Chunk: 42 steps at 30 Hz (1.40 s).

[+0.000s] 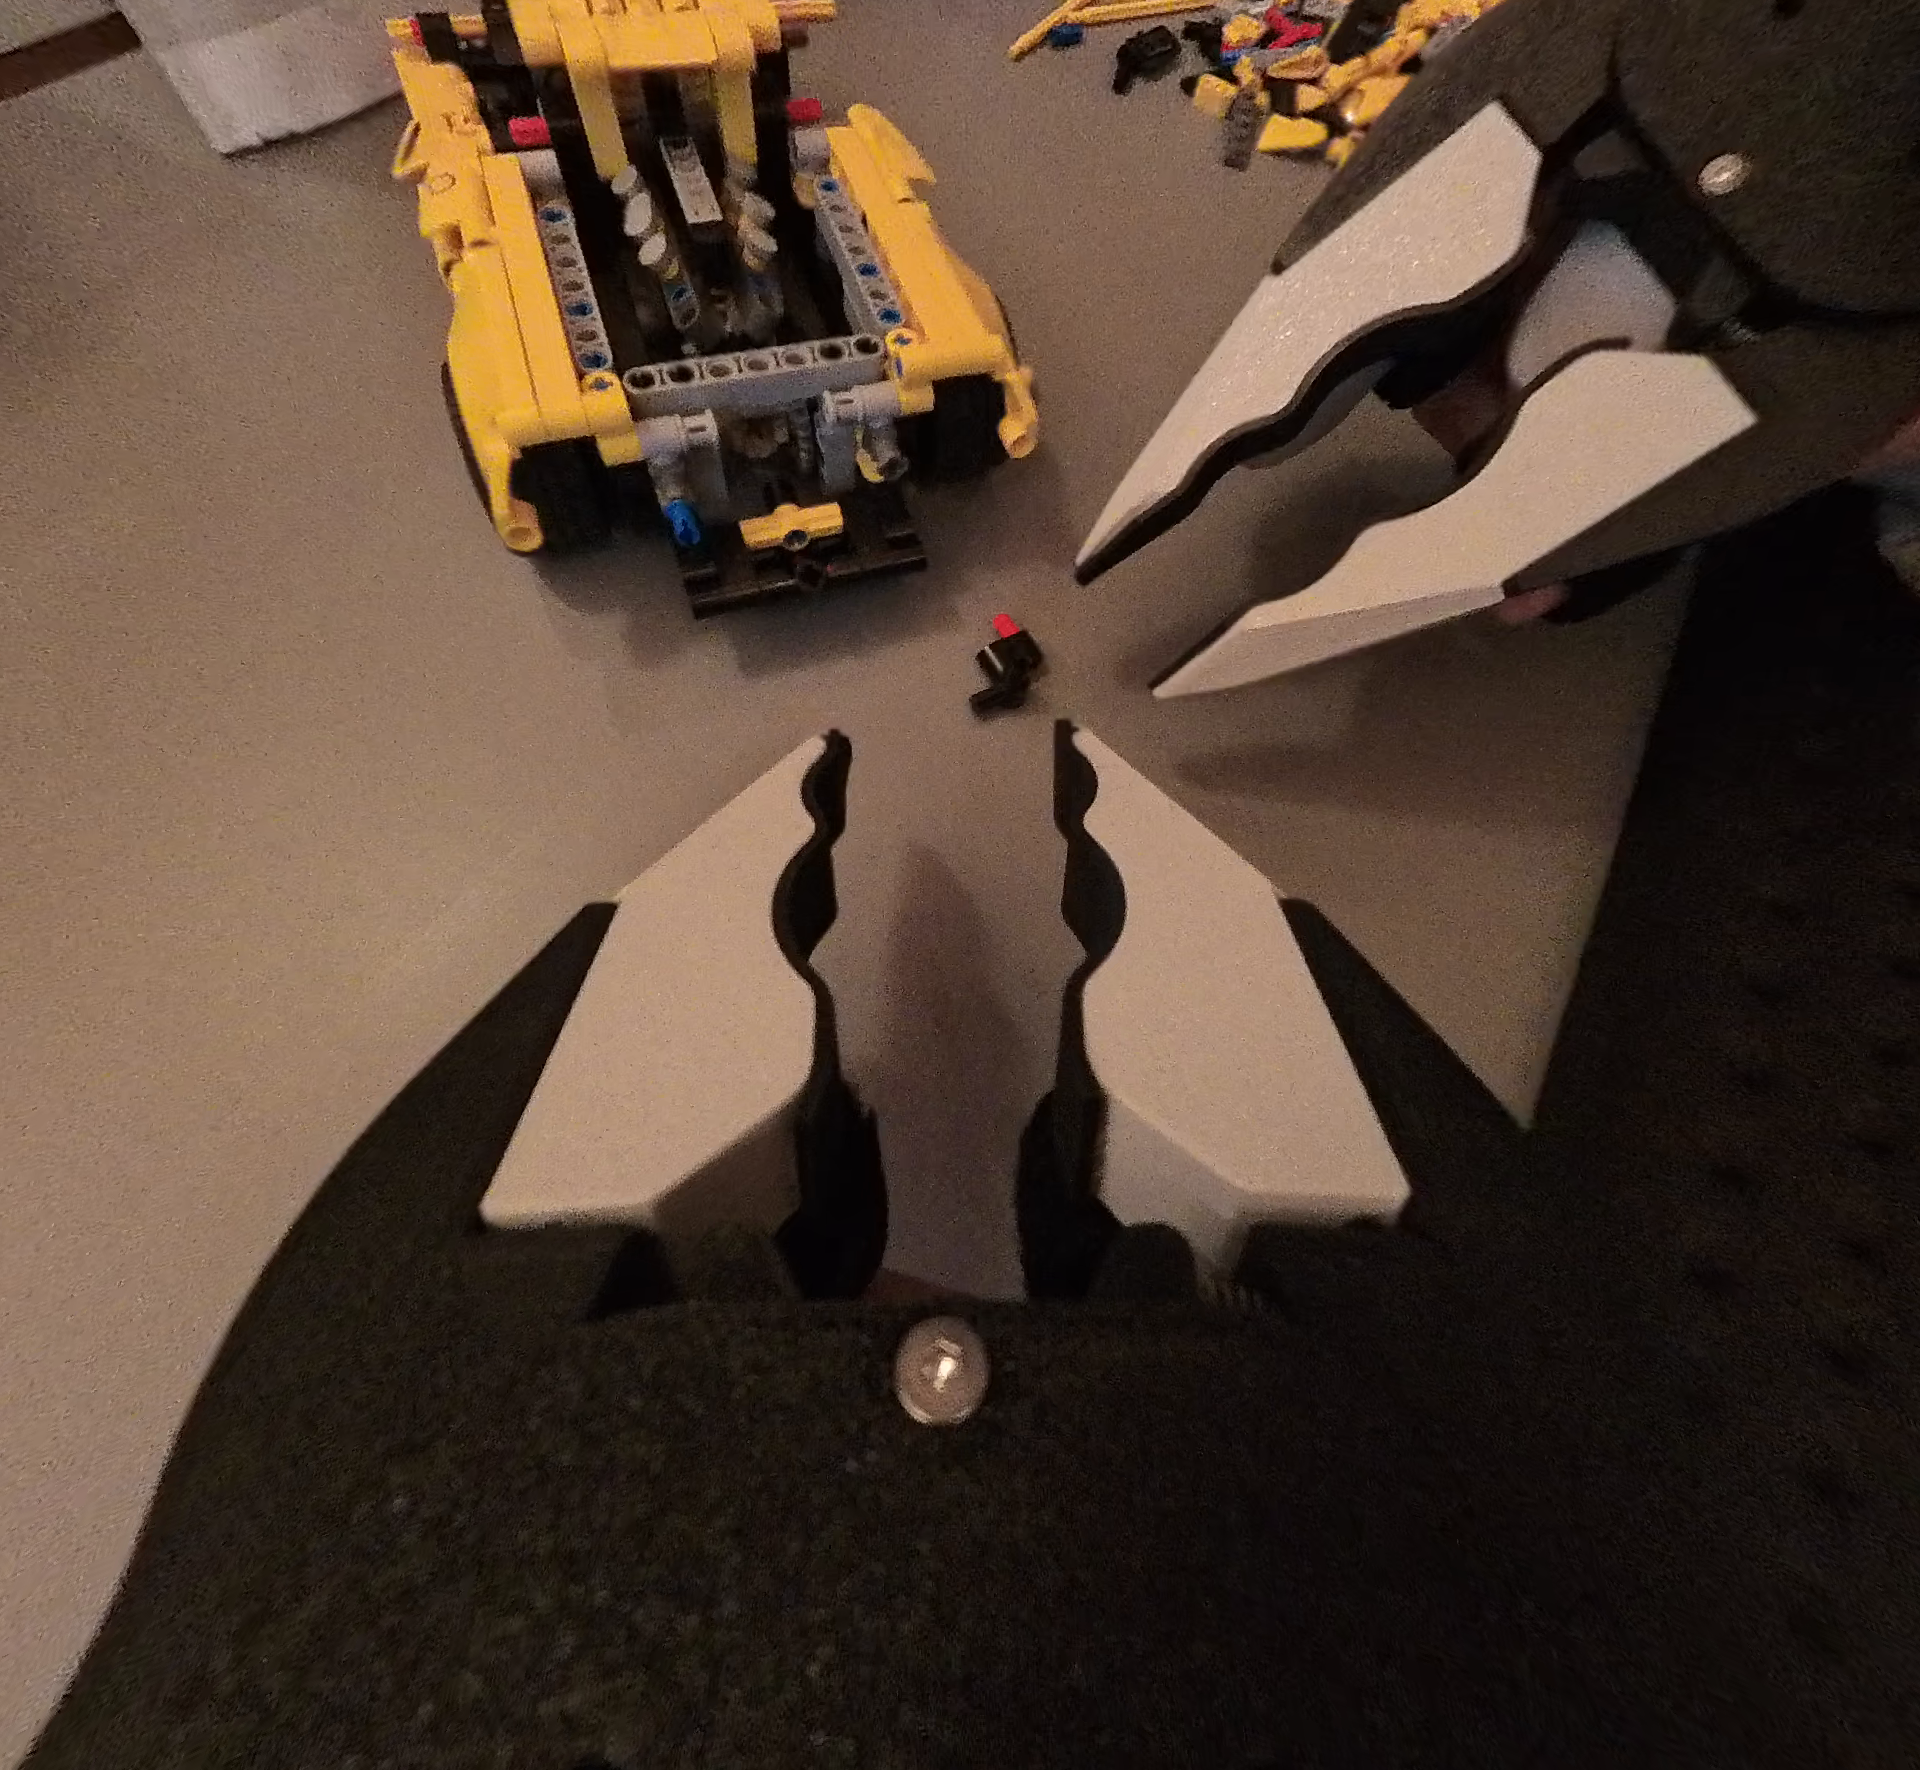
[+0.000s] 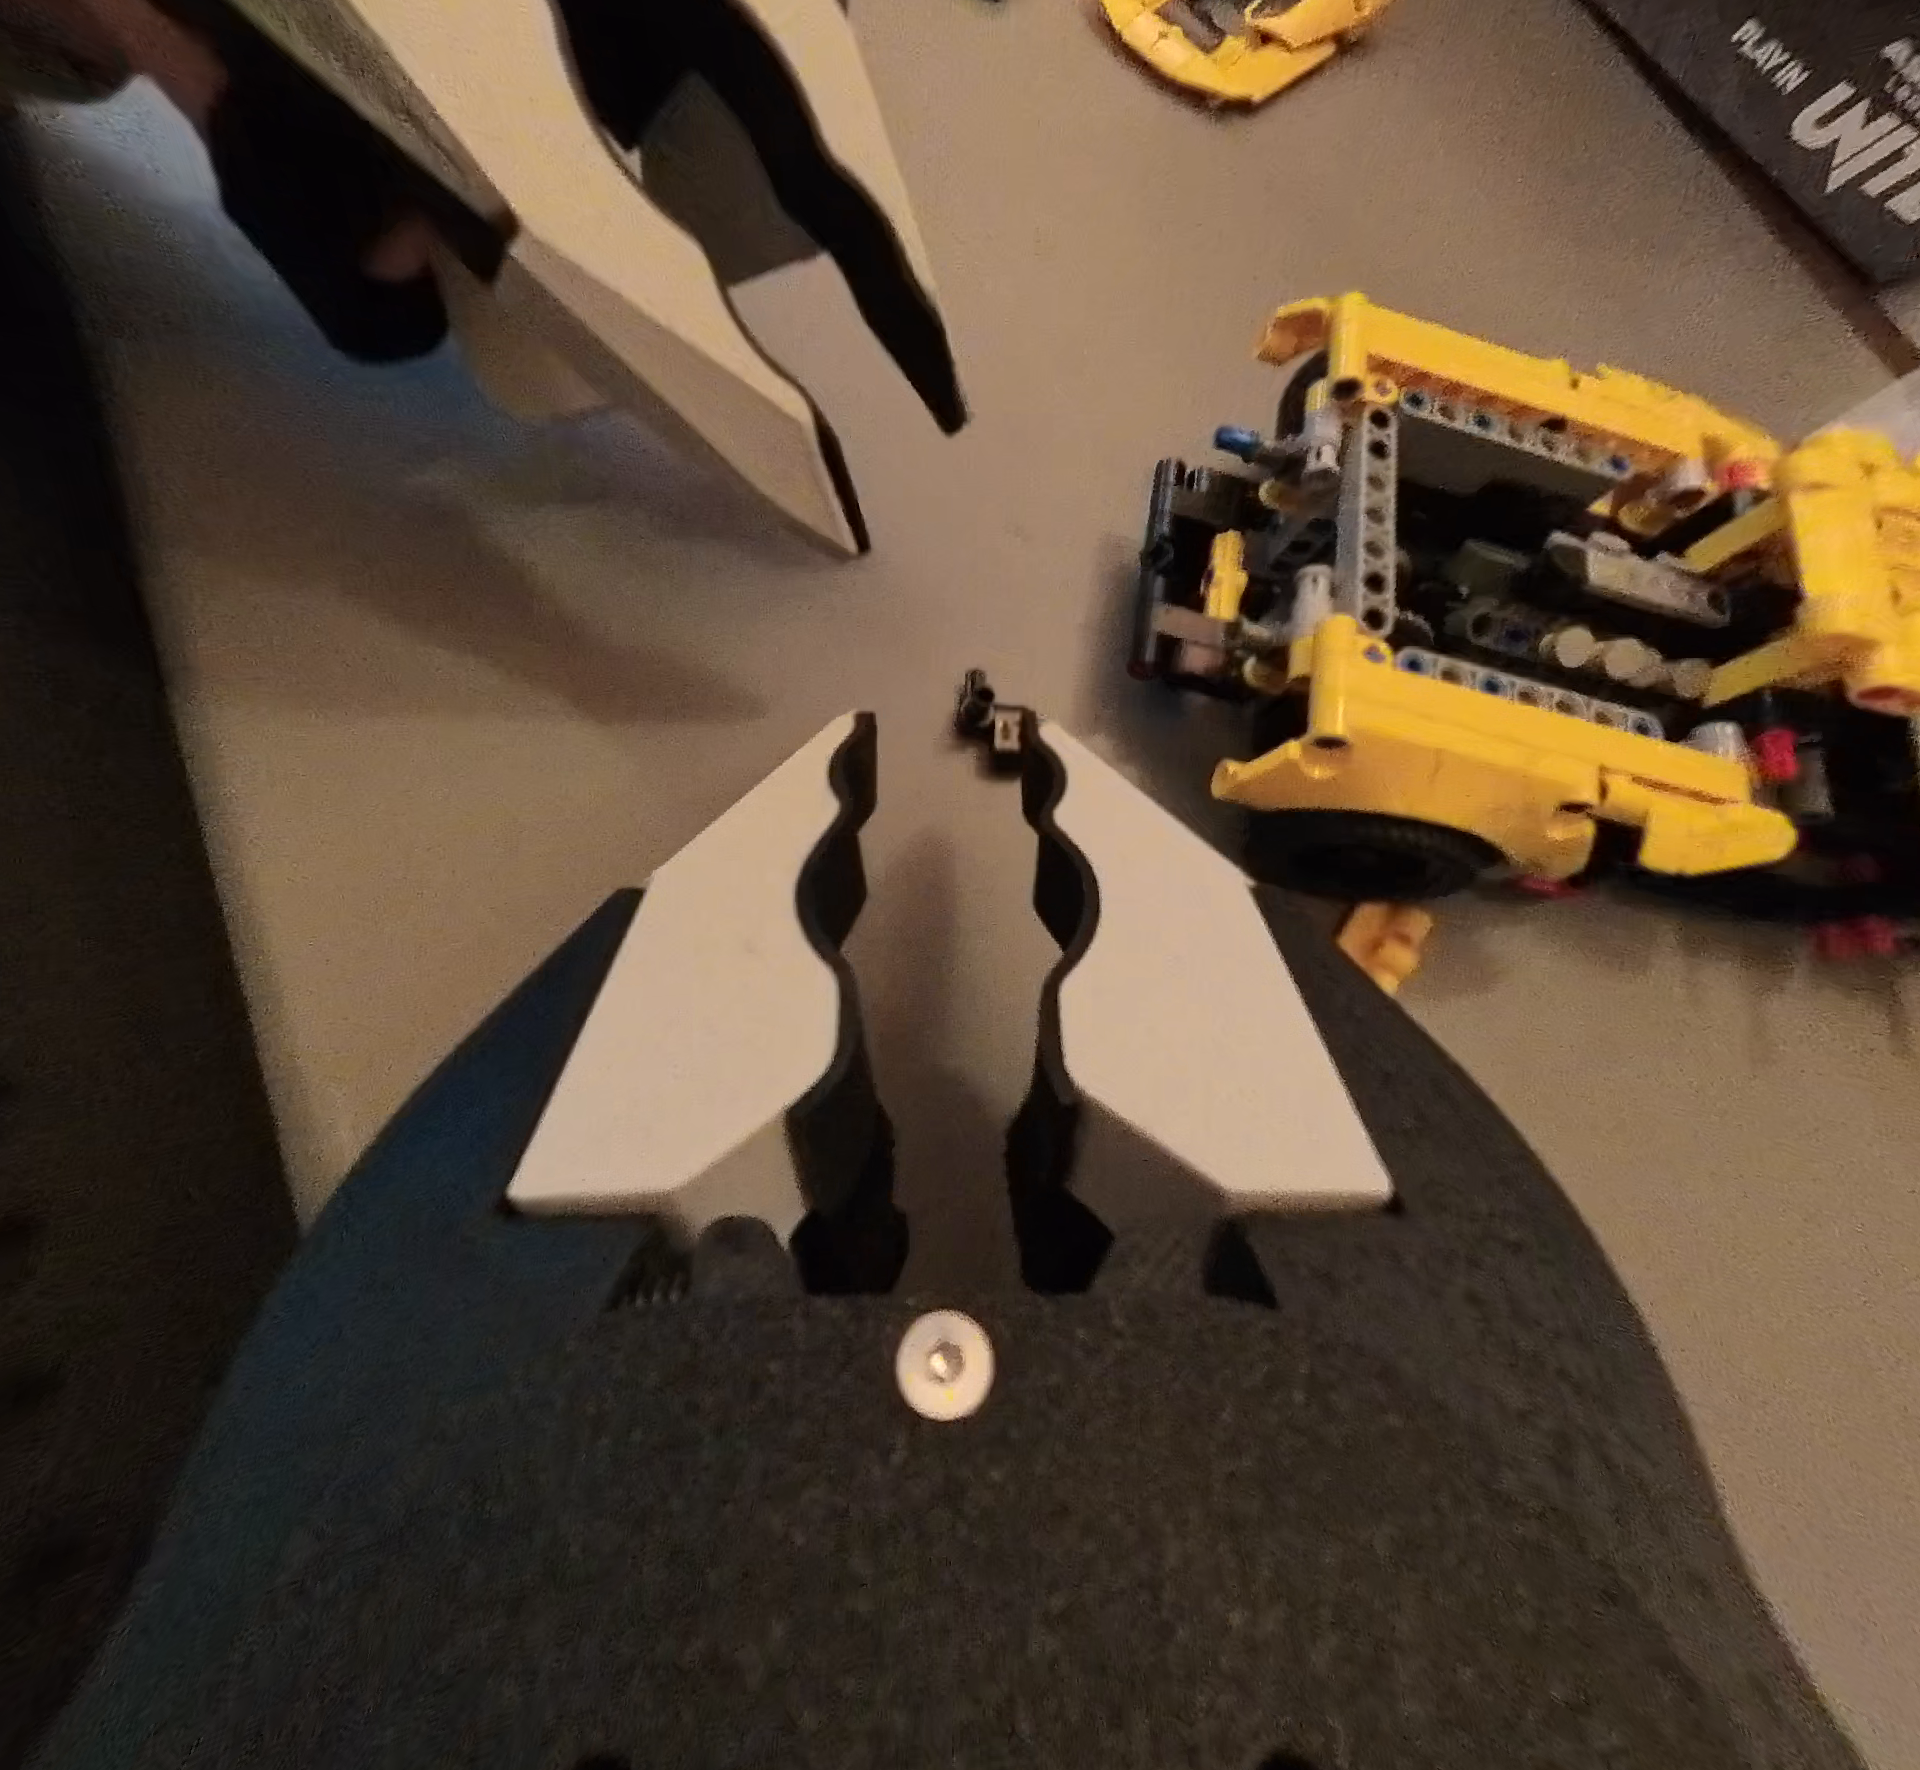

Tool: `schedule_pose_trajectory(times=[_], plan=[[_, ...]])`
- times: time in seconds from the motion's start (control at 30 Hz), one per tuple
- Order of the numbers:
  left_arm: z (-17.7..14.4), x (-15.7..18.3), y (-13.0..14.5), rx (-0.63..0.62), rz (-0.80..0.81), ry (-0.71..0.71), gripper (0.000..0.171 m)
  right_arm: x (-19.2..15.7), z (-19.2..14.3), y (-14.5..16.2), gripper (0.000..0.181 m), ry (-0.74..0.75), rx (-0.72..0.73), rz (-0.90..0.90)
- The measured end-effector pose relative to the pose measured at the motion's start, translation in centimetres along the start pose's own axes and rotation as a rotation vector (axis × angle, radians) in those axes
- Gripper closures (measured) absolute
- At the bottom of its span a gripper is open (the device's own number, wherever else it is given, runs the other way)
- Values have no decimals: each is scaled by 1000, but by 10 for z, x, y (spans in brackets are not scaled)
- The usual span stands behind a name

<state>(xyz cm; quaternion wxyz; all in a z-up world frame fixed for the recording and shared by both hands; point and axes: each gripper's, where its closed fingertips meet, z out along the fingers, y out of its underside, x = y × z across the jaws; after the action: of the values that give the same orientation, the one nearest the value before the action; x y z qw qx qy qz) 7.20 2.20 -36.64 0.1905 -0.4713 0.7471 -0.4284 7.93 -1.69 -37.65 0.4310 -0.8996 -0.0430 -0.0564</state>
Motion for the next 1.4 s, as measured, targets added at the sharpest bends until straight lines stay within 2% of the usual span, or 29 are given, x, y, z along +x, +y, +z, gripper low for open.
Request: schedule_pose_trajectory(times=[0.1,0.27,0.4,0.57,0.77,0.9,0.97,1.07,1.13,1.2,1.27,1.4], plan=[[5,-2,2,39,-3,-17,135,8,11,-2,162,58,-15,-23],[-1,3,-2,76,20,1,137,2,23,9,157,-68,-42,109],[0,5,6,56,-58,52,138,4,23,9,175,-98,-22,167],[1,7,5,64,-64,69,138,2,22,8,164,-90,-23,136],[23,11,7,-13,132,-21,138,17,-3,6,162,-107,61,185],[45,14,9,-99,147,-28,138,27,-11,2,163,-81,108,216],[49,9,6,-99,140,-57,141,30,-14,2,164,-70,135,256],[54,18,6,-111,127,-16,147,31,-16,6,166,-94,155,374],[56,17,9,-131,150,-47,156,29,-17,6,165,-140,176,456],[58,18,8,-128,177,-57,157,27,-19,2,165,-206,205,551],[58,20,7,-124,252,-55,158,20,-19,2,154,-311,219,667],[41,33,-4,-7,624,-38,163,4,-30,6,150,-553,184,765]])
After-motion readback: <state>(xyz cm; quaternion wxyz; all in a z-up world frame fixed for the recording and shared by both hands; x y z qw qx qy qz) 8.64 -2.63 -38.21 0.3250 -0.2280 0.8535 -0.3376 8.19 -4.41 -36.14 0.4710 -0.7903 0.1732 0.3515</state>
